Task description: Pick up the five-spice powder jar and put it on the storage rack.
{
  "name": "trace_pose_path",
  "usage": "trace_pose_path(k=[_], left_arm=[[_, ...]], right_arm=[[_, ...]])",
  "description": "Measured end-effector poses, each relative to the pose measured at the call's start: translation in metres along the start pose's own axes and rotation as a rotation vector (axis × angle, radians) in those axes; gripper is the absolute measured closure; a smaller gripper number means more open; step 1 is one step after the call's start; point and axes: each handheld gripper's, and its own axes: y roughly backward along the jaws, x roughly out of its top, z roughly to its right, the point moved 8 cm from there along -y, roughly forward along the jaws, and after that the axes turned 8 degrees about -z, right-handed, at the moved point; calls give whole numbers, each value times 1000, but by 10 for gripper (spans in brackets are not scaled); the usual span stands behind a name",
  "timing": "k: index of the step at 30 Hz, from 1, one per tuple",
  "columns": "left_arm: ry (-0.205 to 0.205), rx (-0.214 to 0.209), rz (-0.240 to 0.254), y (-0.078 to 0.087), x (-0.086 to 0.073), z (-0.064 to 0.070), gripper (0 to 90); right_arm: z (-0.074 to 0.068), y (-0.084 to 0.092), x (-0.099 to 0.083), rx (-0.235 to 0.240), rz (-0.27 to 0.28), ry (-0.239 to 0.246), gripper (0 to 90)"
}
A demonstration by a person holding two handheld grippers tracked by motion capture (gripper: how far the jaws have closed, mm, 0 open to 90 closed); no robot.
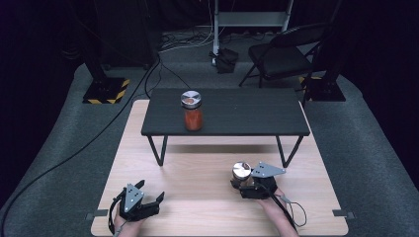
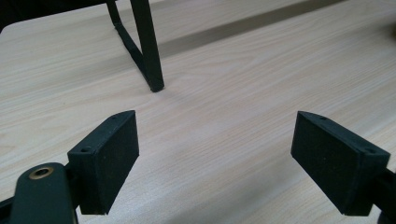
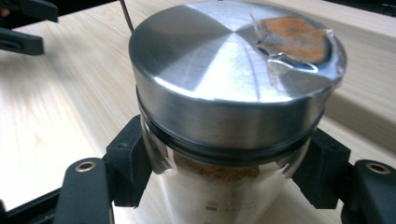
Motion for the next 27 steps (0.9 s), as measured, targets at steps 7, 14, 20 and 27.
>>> trace_pose_path(k=[7,14,20,27], left_arm=[[1,3,1,0,0,0,147],[1,5,0,0,0,0,145],[2,6,2,0,0,1,145],[3,6,1,0,0,0,144]], right_arm=[[1,22,14,1,-9,25,299],[6,43,24,-1,11,24,299],[10,63,37,-13,28,28,299],[15,82,59,-44,45,36,299]])
